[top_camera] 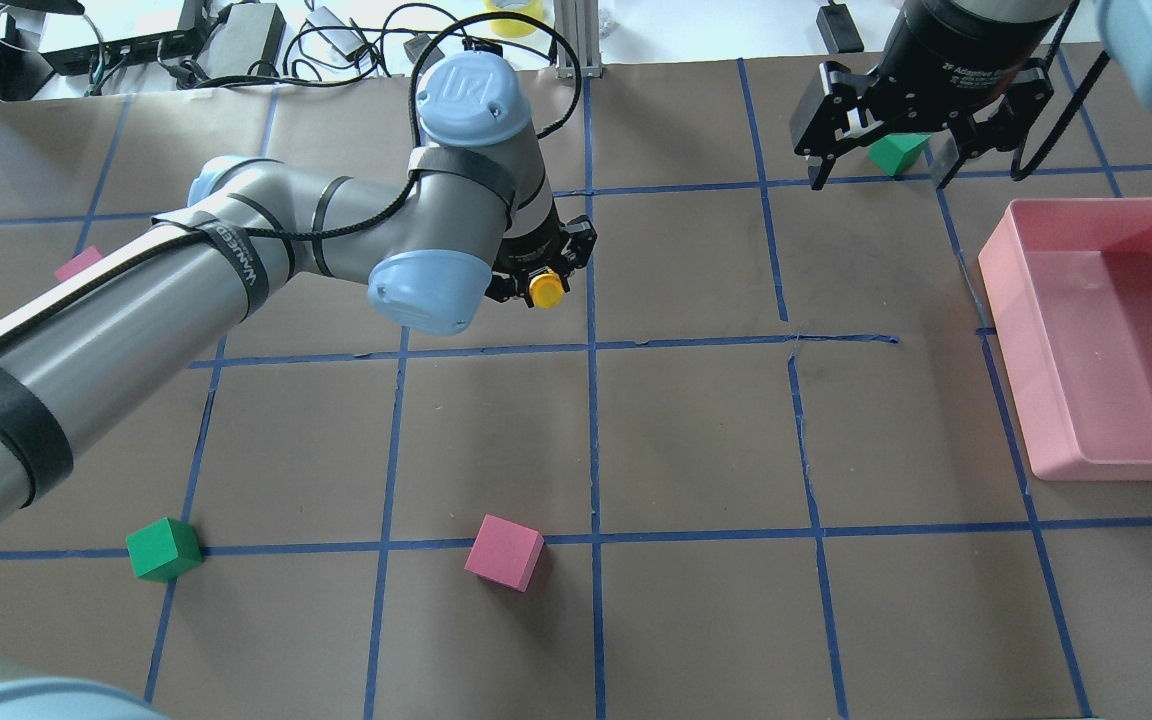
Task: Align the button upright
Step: 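Grasp the button switch by its yellow cap with the left gripper, then rotate the switch cap-up and lower it onto the table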
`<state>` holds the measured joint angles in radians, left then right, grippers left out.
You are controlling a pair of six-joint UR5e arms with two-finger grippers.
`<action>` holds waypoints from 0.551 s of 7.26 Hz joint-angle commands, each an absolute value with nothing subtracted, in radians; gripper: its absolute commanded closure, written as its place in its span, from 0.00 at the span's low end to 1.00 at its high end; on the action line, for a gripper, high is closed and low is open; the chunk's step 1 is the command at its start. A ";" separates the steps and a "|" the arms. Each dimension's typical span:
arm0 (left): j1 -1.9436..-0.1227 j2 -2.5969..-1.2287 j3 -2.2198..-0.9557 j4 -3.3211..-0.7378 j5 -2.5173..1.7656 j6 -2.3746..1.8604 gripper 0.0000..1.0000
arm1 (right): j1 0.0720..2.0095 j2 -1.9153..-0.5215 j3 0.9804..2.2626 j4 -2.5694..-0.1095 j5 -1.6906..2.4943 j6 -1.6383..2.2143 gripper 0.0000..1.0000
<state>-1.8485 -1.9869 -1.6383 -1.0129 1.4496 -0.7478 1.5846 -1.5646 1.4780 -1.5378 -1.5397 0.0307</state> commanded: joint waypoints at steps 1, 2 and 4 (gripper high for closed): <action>-1.760 -2.044 -1.620 -1.055 1.185 -1.020 1.00 | 1.585 -1.565 1.479 -1.539 -1.540 0.031 0.00; -1.717 -2.075 -1.623 -1.055 1.095 -1.058 1.00 | 1.585 -1.565 1.479 -1.537 -1.540 0.031 0.00; -1.707 -2.112 -1.618 -1.057 0.981 -1.106 1.00 | 1.585 -1.565 1.479 -1.537 -1.542 0.031 0.00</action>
